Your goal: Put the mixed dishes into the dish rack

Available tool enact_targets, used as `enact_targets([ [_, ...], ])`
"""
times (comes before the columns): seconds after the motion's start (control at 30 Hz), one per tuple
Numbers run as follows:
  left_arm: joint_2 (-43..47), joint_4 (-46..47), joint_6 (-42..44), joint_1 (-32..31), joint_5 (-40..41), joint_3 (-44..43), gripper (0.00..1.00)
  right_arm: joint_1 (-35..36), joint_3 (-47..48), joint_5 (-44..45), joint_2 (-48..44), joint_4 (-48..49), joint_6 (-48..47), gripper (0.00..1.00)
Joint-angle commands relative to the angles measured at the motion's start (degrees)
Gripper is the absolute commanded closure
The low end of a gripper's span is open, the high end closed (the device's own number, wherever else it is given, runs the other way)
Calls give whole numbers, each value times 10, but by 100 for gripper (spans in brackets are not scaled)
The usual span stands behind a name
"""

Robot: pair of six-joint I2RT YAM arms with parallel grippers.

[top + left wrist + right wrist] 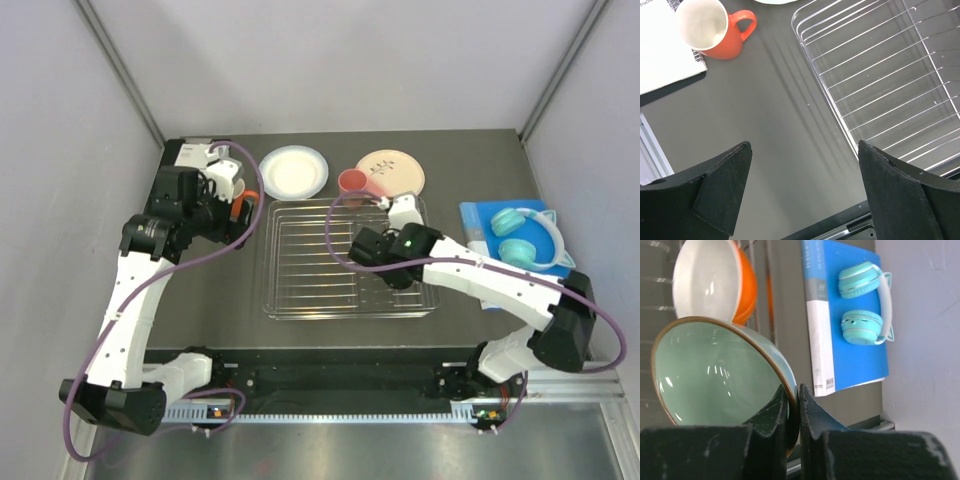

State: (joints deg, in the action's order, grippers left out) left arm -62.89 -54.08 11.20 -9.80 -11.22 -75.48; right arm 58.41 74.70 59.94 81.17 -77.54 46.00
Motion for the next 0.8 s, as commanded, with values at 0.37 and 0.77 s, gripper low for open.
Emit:
enact_targets([
  [0.37,3,24,1,3,1,1,9,1,0,-4,9,-44,-9,100],
  [0.77,-127,112,-15,2,-40,34,15,-29,-15,-26,-37,-29,-28,100],
])
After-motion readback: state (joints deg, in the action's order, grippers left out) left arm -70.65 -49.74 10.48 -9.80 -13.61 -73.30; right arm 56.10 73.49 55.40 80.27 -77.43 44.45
